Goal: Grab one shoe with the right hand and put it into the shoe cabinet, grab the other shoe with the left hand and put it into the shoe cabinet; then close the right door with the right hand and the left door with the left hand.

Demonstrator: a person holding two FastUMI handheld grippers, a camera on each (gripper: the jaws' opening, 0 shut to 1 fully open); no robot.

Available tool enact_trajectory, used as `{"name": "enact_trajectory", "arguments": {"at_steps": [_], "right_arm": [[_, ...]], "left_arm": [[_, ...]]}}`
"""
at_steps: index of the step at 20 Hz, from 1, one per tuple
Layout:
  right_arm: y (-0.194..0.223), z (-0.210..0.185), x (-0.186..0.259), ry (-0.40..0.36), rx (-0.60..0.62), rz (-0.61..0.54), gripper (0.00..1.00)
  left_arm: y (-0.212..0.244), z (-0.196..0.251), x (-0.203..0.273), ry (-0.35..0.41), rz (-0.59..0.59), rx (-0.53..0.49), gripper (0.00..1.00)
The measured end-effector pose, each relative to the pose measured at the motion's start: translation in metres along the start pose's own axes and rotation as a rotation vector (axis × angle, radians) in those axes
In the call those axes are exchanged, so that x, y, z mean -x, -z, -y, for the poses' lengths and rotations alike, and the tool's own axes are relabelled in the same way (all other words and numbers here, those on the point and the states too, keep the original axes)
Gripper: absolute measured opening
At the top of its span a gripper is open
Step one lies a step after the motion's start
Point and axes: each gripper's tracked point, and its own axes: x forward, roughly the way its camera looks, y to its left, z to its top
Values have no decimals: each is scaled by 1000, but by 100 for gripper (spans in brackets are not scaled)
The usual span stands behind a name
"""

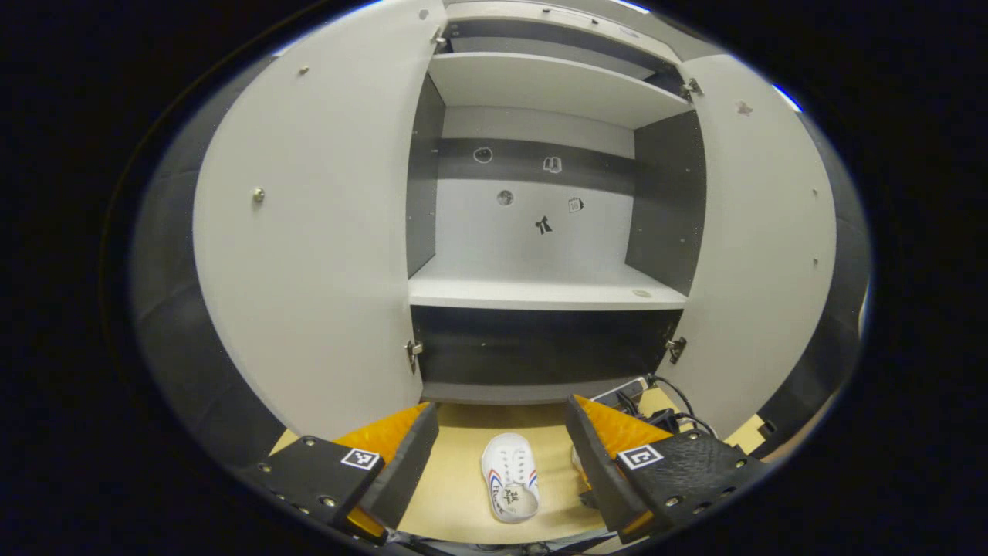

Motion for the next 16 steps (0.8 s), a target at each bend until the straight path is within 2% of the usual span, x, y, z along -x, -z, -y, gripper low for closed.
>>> {"name": "enact_trajectory", "arguments": {"at_steps": [4,5,9,10,16], "right_arm": [[0,1,3,-49,21,0,2],[-3,2,5,-56,11,8,2],[-21,13,26,-90,-49,62,2],[-28,17,31,-88,-49,81,2],[-68,28,86,-70,-13,249,2]], "left_arm": [[7,12,-9,12,-5,-6,95],[7,15,-12,18,1,-10,100],[7,15,-15,17,36,-38,100],[7,14,-16,17,43,-43,95],[3,13,-14,49,51,-66,95]]}}
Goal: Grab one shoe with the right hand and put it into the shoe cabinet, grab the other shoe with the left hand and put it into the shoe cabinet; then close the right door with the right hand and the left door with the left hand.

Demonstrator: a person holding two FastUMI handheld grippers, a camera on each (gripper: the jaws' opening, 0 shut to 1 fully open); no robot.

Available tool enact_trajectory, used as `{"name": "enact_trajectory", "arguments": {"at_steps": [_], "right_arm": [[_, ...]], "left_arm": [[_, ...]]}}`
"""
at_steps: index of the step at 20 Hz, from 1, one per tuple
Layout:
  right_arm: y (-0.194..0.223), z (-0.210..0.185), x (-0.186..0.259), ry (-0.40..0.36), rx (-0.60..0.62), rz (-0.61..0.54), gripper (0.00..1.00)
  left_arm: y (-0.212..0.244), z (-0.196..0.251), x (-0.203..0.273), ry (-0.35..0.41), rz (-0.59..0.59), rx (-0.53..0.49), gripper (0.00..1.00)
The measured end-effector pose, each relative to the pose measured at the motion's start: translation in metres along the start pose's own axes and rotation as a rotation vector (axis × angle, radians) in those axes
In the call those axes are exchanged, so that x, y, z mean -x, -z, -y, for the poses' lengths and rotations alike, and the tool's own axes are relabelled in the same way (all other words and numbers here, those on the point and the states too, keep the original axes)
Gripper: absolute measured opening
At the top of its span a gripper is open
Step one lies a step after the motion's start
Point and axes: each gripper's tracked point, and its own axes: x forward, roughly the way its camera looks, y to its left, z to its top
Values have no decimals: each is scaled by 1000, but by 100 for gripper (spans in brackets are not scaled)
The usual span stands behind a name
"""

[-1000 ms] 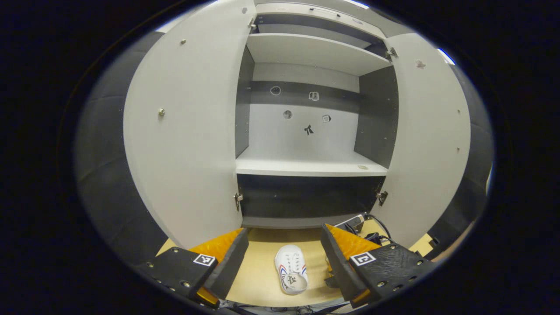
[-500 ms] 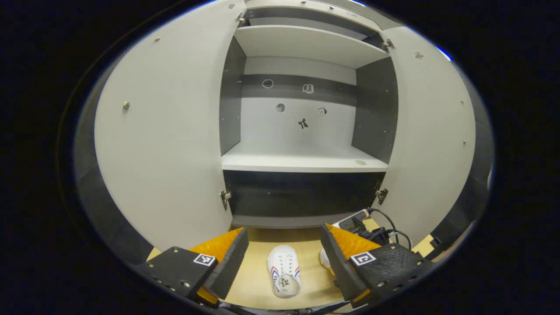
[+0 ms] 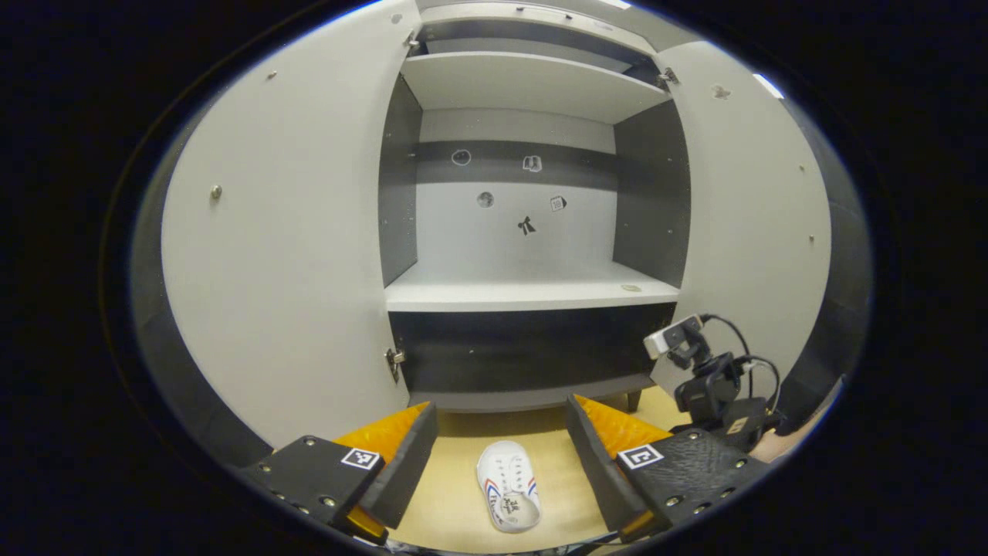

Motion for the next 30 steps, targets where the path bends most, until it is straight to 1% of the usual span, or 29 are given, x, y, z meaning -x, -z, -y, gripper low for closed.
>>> {"name": "enact_trajectory", "arguments": {"at_steps": [2,3,4,7,10,12,16,19,20,21,24,27,30], "right_arm": [[-13,-2,19,-6,32,59,2],[-18,-5,30,-13,38,79,2],[-24,-8,42,-23,37,96,2],[-47,-13,74,-32,43,171,2],[-86,-17,102,-34,32,254,2],[-117,-16,117,-36,-4,309,2],[-182,-12,137,-32,-50,427,2],[-225,-9,146,-5,-44,525,2],[-238,-8,146,2,-46,555,1],[-251,-6,146,5,-58,584,1],[-294,3,147,9,-94,669,1],[-331,14,137,39,-98,721,0],[-361,25,123,59,-124,763,1]], "left_arm": [[0,-7,2,17,3,-11,95],[0,-6,3,26,-2,-11,100],[-1,-7,4,35,-4,-8,95],[-6,-6,6,66,7,0,95],[-11,-3,6,80,20,-13,95],[-12,-1,8,86,26,-10,95],[-15,-4,17,82,40,-5,95],[-15,-10,19,70,43,8,95],[-17,-13,21,63,48,5,100],[-18,-16,22,53,51,-1,95],[-15,-25,27,26,49,3,95],[-17,-33,34,-7,57,12,95],[-16,-41,39,-41,59,21,95]]}}
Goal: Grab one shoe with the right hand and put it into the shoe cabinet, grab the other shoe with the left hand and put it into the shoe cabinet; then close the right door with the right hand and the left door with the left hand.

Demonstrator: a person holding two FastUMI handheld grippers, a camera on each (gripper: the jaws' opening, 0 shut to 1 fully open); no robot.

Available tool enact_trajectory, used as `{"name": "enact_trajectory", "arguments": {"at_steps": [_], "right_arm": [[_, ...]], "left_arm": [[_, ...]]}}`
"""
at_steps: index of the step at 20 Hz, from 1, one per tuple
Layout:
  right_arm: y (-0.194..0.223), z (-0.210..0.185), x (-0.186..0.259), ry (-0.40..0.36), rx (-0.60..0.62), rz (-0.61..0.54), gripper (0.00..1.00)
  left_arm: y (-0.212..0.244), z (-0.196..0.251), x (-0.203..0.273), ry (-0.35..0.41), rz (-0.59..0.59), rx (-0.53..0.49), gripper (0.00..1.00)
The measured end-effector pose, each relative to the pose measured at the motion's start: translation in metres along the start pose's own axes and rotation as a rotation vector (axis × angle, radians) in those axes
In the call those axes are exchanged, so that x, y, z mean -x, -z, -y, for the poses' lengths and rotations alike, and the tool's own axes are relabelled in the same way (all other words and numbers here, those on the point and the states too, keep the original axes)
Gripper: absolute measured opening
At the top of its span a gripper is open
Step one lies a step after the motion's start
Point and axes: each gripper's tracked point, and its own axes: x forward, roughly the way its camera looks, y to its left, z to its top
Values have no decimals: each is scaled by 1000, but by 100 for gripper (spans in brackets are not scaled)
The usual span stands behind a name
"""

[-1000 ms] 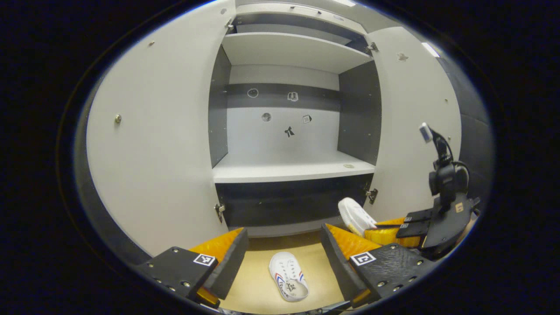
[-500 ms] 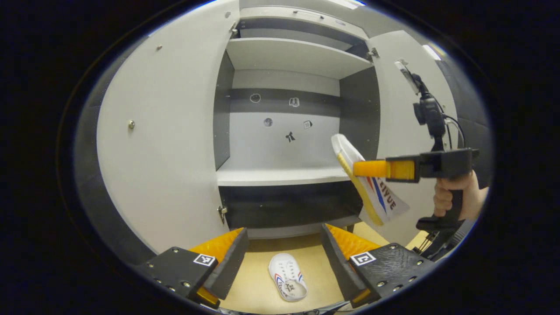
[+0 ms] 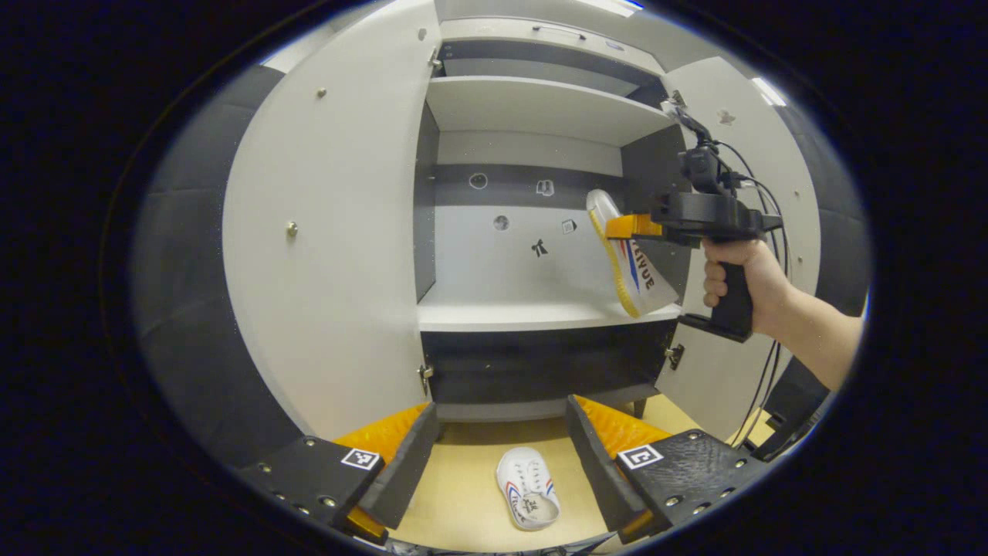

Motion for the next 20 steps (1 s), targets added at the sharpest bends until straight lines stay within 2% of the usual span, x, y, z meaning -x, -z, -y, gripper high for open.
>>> {"name": "enact_trajectory", "arguments": {"at_steps": [1,3,4,6,8,9,10,11,12,13,14,16,18,19,20], "right_arm": [[0,3,-10,11,-2,5,1],[4,9,-28,23,-11,-2,2],[5,12,-36,30,-14,-7,2],[9,23,-53,57,-14,-13,1],[13,34,-67,76,-13,-25,2],[16,37,-72,82,-14,-33,1],[18,40,-79,90,-18,-39,2],[21,42,-84,94,-28,-43,2],[21,43,-88,102,-36,-43,1],[22,46,-91,108,-40,-42,2],[24,47,-94,111,-45,-44,1],[29,48,-101,117,-41,-59,2],[36,49,-106,121,-47,-85,9],[33,48,-105,116,-49,-76,15],[27,51,-105,126,-48,-58,26]], "left_arm": [[2,-2,1,-6,-4,9,100],[6,-7,2,-23,-15,16,100],[6,-9,4,-32,-15,8,95],[4,-10,7,-43,-4,-5,95],[4,-11,7,-55,-1,8,95],[7,-13,8,-63,-8,13,100],[8,-16,9,-76,-15,13,100],[10,-19,10,-92,-19,13,95],[8,-23,11,-112,-9,14,100],[7,-26,12,-123,0,17,100],[7,-28,13,-131,1,18,95],[8,-32,12,-145,-5,19,95],[7,-34,12,-156,-6,20,95],[7,-33,12,-151,-6,17,95],[7,-31,11,-140,-10,10,95]]}}
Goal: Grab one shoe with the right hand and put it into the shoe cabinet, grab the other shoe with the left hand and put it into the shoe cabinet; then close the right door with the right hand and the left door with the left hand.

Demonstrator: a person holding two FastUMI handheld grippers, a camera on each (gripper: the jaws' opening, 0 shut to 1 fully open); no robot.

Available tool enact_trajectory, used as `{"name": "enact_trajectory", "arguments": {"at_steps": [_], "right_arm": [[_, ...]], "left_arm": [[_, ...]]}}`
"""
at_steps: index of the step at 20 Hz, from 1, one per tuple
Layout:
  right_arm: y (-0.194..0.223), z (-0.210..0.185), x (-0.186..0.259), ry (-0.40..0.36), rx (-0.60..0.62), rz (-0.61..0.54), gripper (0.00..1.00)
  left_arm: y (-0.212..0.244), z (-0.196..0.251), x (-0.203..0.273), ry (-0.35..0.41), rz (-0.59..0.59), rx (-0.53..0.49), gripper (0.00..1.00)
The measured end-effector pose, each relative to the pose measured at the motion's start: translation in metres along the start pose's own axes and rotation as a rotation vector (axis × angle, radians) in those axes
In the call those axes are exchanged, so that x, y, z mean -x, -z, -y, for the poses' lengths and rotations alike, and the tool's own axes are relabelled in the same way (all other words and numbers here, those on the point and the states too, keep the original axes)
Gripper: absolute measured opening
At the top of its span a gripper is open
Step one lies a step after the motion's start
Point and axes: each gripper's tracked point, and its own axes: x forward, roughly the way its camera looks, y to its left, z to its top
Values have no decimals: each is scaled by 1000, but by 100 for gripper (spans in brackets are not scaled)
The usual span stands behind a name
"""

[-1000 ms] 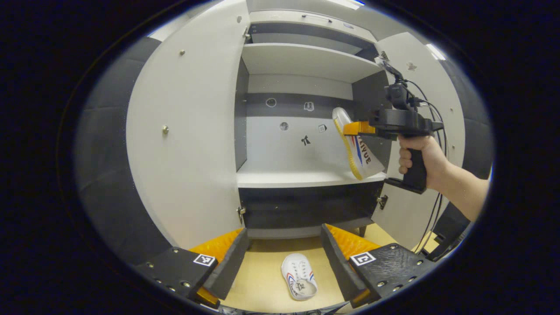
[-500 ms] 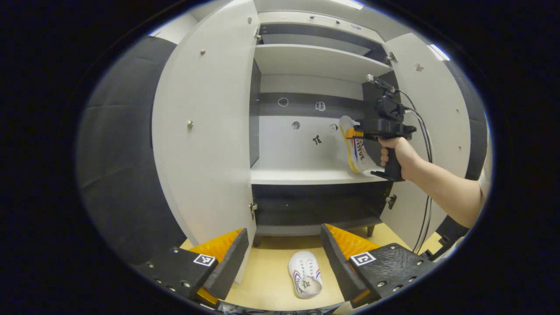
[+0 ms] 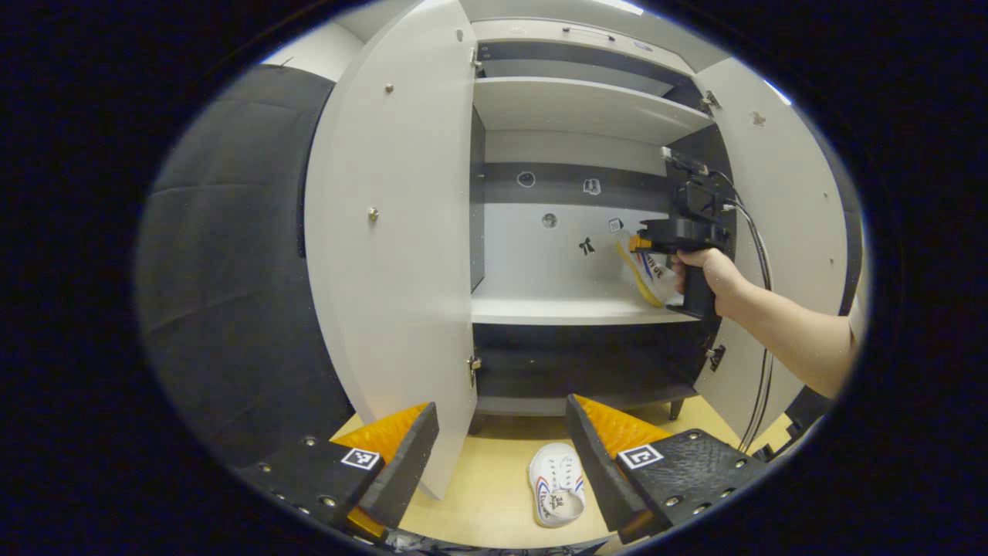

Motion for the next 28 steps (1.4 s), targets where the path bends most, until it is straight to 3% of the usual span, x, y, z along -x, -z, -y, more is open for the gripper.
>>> {"name": "enact_trajectory", "arguments": {"at_steps": [1,4,6,7,8,12,14,21,28], "right_arm": [[-5,0,4,5,-3,14,27],[-11,-2,23,3,1,29,99],[-12,2,44,22,29,33,98],[-13,1,57,23,33,49,98],[-16,-1,71,15,41,66,98],[-9,0,122,31,62,80,98],[-1,1,145,35,77,78,98],[33,2,226,38,111,44,98],[75,16,291,97,108,-29,98]], "left_arm": [[1,2,0,10,-3,-10,95],[-3,13,0,48,7,-22,95],[3,21,-3,88,-7,-14,95],[4,25,-4,107,-11,-13,100],[3,27,-5,122,-6,-15,95],[10,33,-13,164,-8,-35,95],[24,36,-23,190,-37,-41,100],[95,59,-58,301,-193,-100,95],[160,58,-82,336,-385,-129,95]]}}
